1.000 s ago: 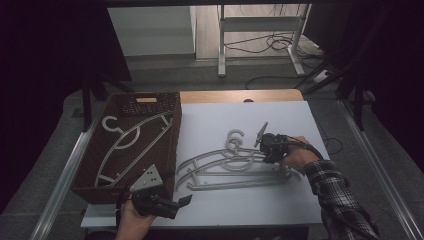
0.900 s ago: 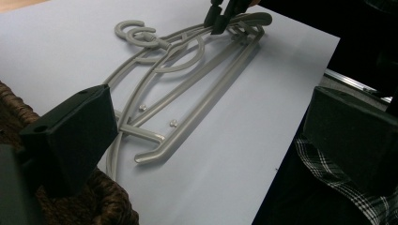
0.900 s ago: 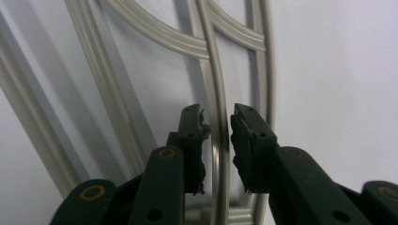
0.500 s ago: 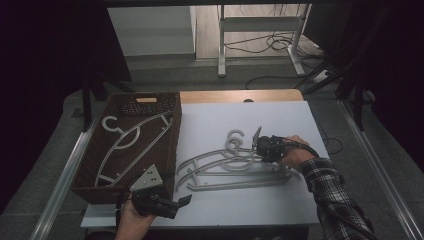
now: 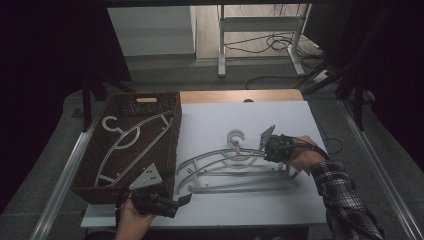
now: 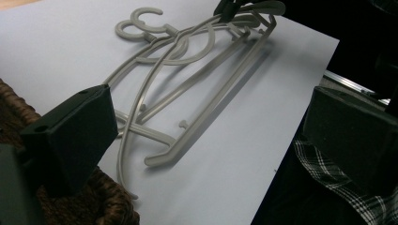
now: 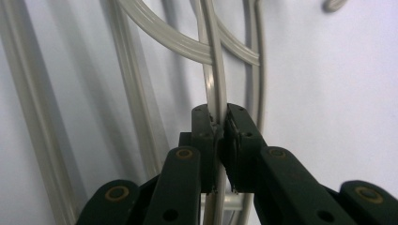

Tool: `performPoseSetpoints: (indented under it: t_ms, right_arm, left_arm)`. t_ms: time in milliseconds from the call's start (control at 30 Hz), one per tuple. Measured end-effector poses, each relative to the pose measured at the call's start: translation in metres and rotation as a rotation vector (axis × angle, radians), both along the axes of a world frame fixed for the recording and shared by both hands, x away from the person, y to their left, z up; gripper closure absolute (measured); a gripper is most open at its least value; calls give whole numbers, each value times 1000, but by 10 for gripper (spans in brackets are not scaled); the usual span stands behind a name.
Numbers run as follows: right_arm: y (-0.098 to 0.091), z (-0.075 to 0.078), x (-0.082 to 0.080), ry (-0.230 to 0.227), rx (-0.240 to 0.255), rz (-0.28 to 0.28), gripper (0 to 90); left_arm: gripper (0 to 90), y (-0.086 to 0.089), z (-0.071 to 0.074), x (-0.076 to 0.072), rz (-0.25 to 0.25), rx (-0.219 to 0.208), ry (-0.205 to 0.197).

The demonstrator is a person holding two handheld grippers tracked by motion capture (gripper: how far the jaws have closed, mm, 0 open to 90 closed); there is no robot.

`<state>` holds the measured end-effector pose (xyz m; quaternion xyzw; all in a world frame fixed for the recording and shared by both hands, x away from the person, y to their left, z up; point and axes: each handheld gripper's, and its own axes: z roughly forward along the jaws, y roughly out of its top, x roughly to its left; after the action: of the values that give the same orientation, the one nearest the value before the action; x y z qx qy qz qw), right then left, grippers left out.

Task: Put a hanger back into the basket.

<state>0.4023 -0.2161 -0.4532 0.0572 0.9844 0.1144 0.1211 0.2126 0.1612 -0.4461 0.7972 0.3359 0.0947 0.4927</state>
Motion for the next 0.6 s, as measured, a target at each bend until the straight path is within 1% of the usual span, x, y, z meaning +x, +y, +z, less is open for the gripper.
performPoseSetpoints:
  t_ms: [133, 200, 267, 333, 433, 467, 533, 600]
  right_arm:
    - [-8, 9, -6, -16, 32, 9, 829]
    - [-11, 13, -9, -22, 51, 9, 829]
    - [-15, 17, -13, -33, 71, 6, 829]
    - [-20, 22, -16, -44, 92, 1, 829]
    - [-27, 28, -20, -53, 117, 1, 829]
    - [-29, 31, -22, -59, 125, 3, 829]
    - [-32, 35, -26, -64, 137, 2, 829]
    - [-34, 40, -30, -75, 151, 7, 829]
  left_arm:
    - [44, 2, 7, 1, 2, -10, 7]
    - [46, 3, 10, 2, 2, -7, 8]
    - [48, 2, 14, 4, 8, 6, 13]
    - [47, 1, 18, 6, 4, 23, 25]
    - [44, -1, 24, 11, -6, 66, 42]
    - [41, -1, 27, 13, -10, 70, 46]
    - [42, -1, 32, 19, -28, 66, 62]
    - [46, -3, 38, 26, -29, 83, 76]
